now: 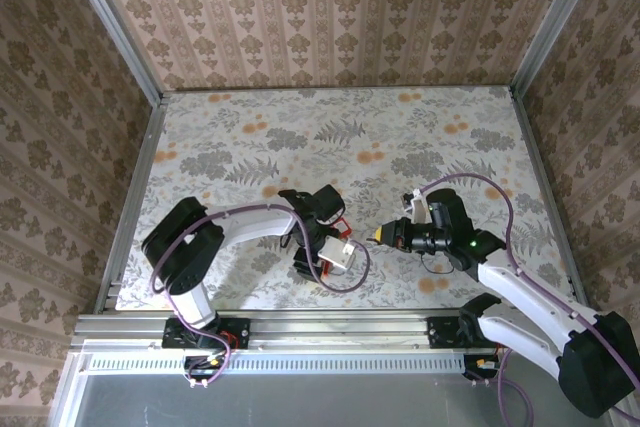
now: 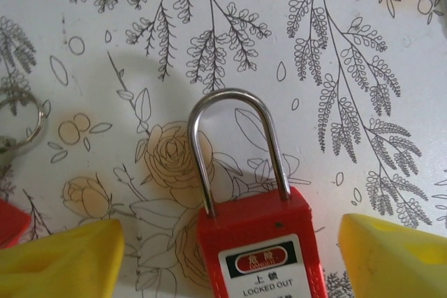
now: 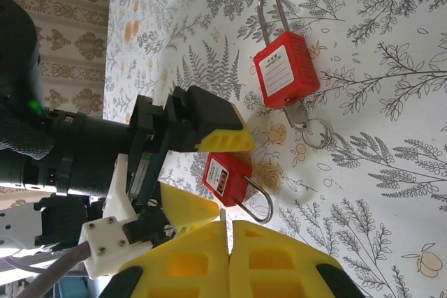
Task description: Unlock with the key
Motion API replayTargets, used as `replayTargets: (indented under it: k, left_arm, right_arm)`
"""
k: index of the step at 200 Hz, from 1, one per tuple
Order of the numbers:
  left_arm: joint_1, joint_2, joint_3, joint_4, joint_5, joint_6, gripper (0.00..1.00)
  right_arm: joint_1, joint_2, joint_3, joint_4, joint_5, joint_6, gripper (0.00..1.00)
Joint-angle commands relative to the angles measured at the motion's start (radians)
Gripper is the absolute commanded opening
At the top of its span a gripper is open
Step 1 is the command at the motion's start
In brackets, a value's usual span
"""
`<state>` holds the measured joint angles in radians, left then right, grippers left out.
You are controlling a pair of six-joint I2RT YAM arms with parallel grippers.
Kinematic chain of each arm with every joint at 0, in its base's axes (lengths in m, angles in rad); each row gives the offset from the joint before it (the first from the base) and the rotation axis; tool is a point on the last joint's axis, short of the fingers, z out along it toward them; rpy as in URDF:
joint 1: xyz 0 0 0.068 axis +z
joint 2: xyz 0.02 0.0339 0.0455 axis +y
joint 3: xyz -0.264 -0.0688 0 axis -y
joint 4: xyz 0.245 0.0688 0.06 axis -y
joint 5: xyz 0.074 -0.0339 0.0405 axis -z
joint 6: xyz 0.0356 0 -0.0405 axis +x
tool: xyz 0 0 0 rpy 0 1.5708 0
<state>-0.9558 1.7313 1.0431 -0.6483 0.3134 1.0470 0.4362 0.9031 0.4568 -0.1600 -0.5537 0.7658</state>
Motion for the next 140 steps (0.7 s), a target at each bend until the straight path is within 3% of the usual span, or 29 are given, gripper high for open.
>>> replayTargets:
  k: [1,56,140]
  left_arm:
    - [-0.008,0.029,0.032,-0.047,-0.01,0.007,0.78]
    - [-0.011,0.014,-0.006,-0.035,-0.05,-0.04,0.77]
    - [-0.028,0.061,-0.008,-0.047,-0.089,-0.152,0.63]
  right_arm:
    - [-0.006,-0.02,-0.021,0.006,-0.014,0.001,0.0]
    - [-0.016,-0.057,-0.042,0.0,-0.018,0.0,0.0]
    - [-0.036,-0.084,-0.058,0.0,-0.032,0.001,0.0]
